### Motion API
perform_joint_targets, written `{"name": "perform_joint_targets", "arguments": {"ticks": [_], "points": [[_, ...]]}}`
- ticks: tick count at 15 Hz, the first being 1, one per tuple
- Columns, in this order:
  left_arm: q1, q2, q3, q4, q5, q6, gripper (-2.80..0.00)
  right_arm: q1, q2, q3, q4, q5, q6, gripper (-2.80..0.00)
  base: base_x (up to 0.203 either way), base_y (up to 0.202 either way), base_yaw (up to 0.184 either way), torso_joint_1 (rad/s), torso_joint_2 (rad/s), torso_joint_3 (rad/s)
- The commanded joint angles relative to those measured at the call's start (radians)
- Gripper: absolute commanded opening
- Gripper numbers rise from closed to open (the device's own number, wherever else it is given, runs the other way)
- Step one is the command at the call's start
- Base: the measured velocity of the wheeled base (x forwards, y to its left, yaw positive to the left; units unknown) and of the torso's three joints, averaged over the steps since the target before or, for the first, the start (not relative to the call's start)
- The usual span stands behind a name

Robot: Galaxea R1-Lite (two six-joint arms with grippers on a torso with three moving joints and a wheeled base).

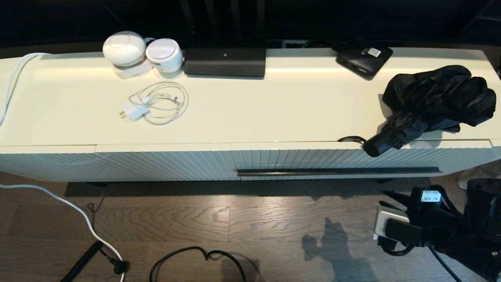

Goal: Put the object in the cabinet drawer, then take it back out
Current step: Open the drawer

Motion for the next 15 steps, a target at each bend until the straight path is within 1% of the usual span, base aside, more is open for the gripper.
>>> {"name": "perform_joint_targets", "arguments": {"ticks": [1, 3, 8, 10, 13, 15], "points": [[0.000, -0.001, 0.000, 0.000, 0.000, 0.000, -2.80, -0.011, 0.050, 0.014, -0.030, 0.000, -0.004, 0.00, 0.000, 0.000, 0.000, 0.000, 0.00, 0.000], [0.000, -0.001, 0.000, 0.000, 0.000, 0.000, -2.80, -0.011, 0.039, 0.031, -0.032, 0.011, -0.003, 0.00, 0.000, 0.000, 0.000, 0.000, 0.00, 0.000], [0.000, -0.002, 0.000, 0.000, 0.000, 0.000, -2.80, -0.006, 0.128, 0.033, -0.073, 0.075, 0.020, 0.00, 0.000, 0.000, 0.000, 0.000, 0.00, 0.000], [0.000, -0.001, 0.000, 0.000, 0.000, 0.000, -2.80, -0.007, 0.191, 0.016, -0.110, 0.095, 0.022, 0.00, 0.000, 0.000, 0.000, 0.000, 0.00, 0.000], [0.000, -0.003, 0.000, 0.000, 0.000, 0.000, -2.80, -0.004, 0.258, -0.028, -0.181, 0.103, 0.025, 0.00, 0.000, 0.000, 0.000, 0.000, 0.00, 0.000], [0.000, -0.003, 0.000, 0.000, 0.000, 0.000, -2.80, -0.005, 0.302, -0.035, -0.231, 0.107, 0.042, 0.00, 0.000, 0.000, 0.000, 0.000, 0.00, 0.000]]}}
